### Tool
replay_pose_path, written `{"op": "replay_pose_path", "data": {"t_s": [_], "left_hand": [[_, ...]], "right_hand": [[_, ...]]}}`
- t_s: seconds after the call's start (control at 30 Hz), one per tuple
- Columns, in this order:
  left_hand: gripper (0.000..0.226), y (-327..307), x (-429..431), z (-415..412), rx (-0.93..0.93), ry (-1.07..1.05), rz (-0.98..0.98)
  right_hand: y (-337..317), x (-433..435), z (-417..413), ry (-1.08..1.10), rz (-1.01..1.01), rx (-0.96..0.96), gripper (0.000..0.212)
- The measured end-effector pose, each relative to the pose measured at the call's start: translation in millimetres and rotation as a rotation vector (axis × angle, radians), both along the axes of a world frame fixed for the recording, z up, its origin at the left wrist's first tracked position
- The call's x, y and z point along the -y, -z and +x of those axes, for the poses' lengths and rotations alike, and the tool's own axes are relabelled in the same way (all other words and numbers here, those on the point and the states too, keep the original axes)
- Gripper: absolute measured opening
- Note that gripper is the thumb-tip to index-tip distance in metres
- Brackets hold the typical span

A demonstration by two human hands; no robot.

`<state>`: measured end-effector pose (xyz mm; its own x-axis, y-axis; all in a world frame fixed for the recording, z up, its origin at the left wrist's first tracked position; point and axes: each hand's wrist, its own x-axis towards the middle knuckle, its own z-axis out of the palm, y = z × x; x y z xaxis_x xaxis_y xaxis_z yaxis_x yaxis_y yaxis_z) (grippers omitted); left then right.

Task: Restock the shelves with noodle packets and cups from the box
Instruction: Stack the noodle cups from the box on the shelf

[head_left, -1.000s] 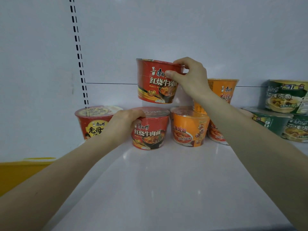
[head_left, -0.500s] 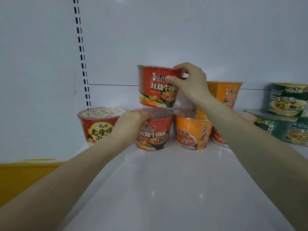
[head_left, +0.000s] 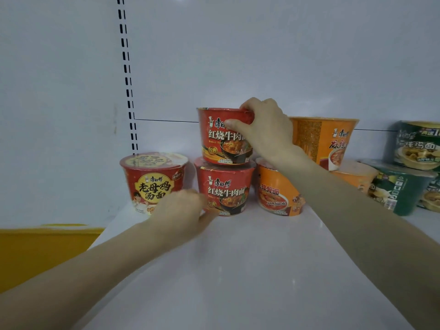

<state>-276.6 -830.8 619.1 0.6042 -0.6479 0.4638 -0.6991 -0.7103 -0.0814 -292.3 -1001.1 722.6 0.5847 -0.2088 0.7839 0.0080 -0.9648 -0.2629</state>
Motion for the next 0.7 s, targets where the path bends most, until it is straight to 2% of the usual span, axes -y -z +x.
{"op": "replay_pose_path", "data": {"t_s": [0.13,0.2,0.33,0.43,0.7], "left_hand": [[0.056,10.7,-0.4,-15.9,-0.433,-0.031,0.175],[0.058,16.4,-1.5,-17.9,-0.525,-0.034,0.205],[0.059,24.9,-3.3,-22.3,-0.471,-0.044,0.24],[0.056,28.2,-3.3,-24.8,-0.446,-0.054,0.24],[0.053,32.3,-4.1,-22.8,-0.436,-0.054,0.222]], "right_hand": [[3.3,-2.0,-2.8,0.05,-0.094,-0.069,0.055],[0.3,5.1,-6.2,-0.021,-0.051,-0.114,0.053],[-8.2,23.2,-17.1,-0.172,-0.006,-0.19,0.039],[-10.5,23.5,-16.3,-0.188,0.0,-0.138,0.029],[-5.5,15.9,-6.2,-0.141,-0.038,-0.057,0.029]]}}
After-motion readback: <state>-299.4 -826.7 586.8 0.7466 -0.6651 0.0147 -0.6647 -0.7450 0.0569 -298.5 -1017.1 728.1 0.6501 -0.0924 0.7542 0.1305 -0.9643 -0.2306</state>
